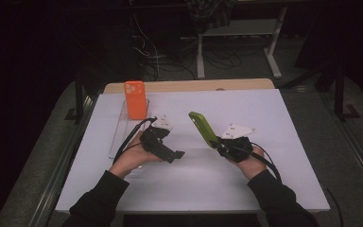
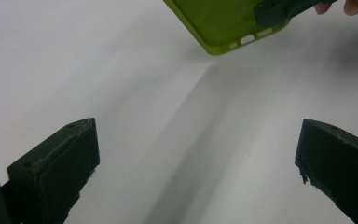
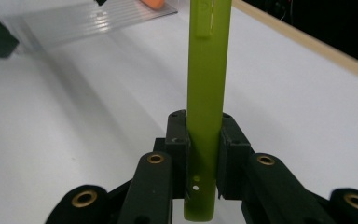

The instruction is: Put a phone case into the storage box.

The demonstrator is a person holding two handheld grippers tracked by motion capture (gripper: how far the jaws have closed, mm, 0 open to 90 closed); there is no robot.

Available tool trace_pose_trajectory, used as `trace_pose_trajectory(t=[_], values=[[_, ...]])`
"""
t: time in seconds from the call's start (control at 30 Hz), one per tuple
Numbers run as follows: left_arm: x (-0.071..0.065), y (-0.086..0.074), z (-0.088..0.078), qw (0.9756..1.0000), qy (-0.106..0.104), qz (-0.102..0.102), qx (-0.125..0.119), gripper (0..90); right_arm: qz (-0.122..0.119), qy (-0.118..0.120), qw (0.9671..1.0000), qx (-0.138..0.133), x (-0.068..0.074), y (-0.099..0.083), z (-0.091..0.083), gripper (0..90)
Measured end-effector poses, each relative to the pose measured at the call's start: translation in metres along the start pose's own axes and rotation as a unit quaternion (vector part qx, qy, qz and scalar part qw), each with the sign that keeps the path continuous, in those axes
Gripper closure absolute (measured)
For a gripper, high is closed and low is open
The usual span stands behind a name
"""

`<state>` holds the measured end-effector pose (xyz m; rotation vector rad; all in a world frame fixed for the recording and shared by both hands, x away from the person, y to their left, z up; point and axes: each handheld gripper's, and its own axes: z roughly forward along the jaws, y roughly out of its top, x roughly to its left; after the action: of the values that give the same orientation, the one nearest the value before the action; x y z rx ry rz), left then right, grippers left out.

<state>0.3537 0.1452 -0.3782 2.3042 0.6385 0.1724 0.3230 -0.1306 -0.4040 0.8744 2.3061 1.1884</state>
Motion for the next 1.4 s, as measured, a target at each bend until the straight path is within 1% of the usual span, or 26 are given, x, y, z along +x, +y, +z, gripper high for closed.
trace_pose_trajectory(t=[0.03,0.07,0.1,0.13,0.17,0.23,0.3,0.37,0.4,0.43,0.53,0.63,0.67,0.73,0.8,0.87,0.93,1.0,1.07,1.1,1.13,1.17,1.23,1.33,1.37,1.4], values=[[-0.002,0.000,0.001,0.9999,0.001,-0.012,-0.010,0.0,0.012,0.006,0.9999,0.000,-0.002,0.000,0.000,75.8],[0.000,0.000,0.000,1.0000,0.002,-0.005,-0.004,0.0,0.030,0.014,0.9994,-0.001,-0.002,-0.001,0.001,75.8],[0.001,0.000,0.000,1.0000,0.003,-0.004,-0.003,0.0,0.036,0.017,0.9992,-0.001,-0.003,-0.001,0.001,75.8],[0.001,0.000,0.000,0.9999,0.006,-0.009,-0.008,0.0,0.046,0.020,0.9987,0.000,-0.004,-0.002,0.001,75.9],[0.001,0.001,0.000,0.9998,0.006,-0.014,-0.016,0.0,0.051,0.023,0.9984,-0.002,-0.004,-0.002,0.002,75.9],[0.003,0.003,-0.001,0.9994,0.006,-0.019,-0.029,0.0,0.061,0.029,0.9977,-0.001,-0.005,-0.003,0.003,75.9],[0.003,0.005,-0.002,0.9985,0.004,-0.031,-0.044,0.0,0.069,0.035,0.9970,-0.004,-0.003,-0.003,0.003,75.9],[0.004,0.009,-0.002,0.9974,-0.003,-0.041,-0.060,0.0,0.073,0.039,0.9966,-0.007,-0.002,-0.003,0.003,75.9],[0.004,0.010,-0.003,0.9970,-0.007,-0.041,-0.065,0.0,0.075,0.043,0.9963,-0.008,-0.002,-0.003,0.003,75.8],[0.004,0.013,-0.003,0.9963,-0.012,-0.048,-0.070,0.0,0.077,0.045,0.9960,-0.009,-0.001,-0.002,0.003,75.8],[0.006,0.020,-0.002,0.9953,-0.017,-0.049,-0.081,0.0,0.082,0.050,0.9953,-0.013,-0.001,-0.001,0.004,75.9],[0.006,0.026,0.001,0.9935,-0.021,-0.060,-0.095,0.0,0.081,0.055,0.9951,-0.016,0.001,-0.001,0.004,75.9],[0.007,0.028,0.002,0.9936,-0.020,-0.057,-0.096,0.0,0.080,0.056,0.9951,-0.017,0.001,0.000,0.004,75.9],[0.008,0.033,0.004,0.9917,-0.027,-0.066,-0.107,0.0,0.081,0.060,0.9947,-0.018,0.004,0.001,0.005,75.9],[0.009,0.036,0.006,0.9910,-0.028,-0.070,-0.110,0.0,0.082,0.064,0.9944,-0.020,0.005,0.002,0.005,75.9],[0.009,0.040,0.008,0.9908,-0.032,-0.067,-0.113,0.0,0.084,0.069,0.9938,-0.021,0.007,0.003,0.005,75.9],[0.009,0.042,0.010,0.9901,-0.033,-0.069,-0.118,0.0,0.085,0.073,0.9934,-0.022,0.008,0.003,0.005,75.9],[0.009,0.044,0.011,0.9899,-0.038,-0.067,-0.119,0.0,0.082,0.076,0.9934,-0.025,0.009,0.004,0.006,75.9],[0.009,0.045,0.013,0.9902,-0.039,-0.066,-0.117,0.0,0.085,0.080,0.9928,-0.027,0.010,0.004,0.006,75.9],[0.009,0.045,0.015,0.9891,-0.041,-0.070,-0.123,0.0,0.085,0.081,0.9927,-0.029,0.010,0.004,0.006,75.9],[0.009,0.046,0.015,0.9895,-0.041,-0.066,-0.122,0.0,0.086,0.083,0.9924,-0.029,0.011,0.004,0.006,75.9],[0.009,0.046,0.017,0.9890,-0.042,-0.067,-0.125,0.0,0.085,0.085,0.9923,-0.029,0.011,0.004,0.007,75.9],[0.011,0.047,0.018,0.9888,-0.044,-0.062,-0.128,0.0,0.084,0.085,0.9923,-0.031,0.012,0.004,0.008,75.9],[0.010,0.049,0.021,0.9881,-0.046,-0.063,-0.132,0.0,0.085,0.090,0.9918,-0.030,0.013,0.004,0.010,75.9],[0.009,0.050,0.022,0.9873,-0.044,-0.069,-0.136,0.0,0.083,0.092,0.9918,-0.031,0.013,0.004,0.011,75.9],[0.009,0.050,0.022,0.9870,-0.044,-0.068,-0.138,0.0,0.085,0.092,0.9916,-0.031,0.014,0.004,0.012,75.9]])
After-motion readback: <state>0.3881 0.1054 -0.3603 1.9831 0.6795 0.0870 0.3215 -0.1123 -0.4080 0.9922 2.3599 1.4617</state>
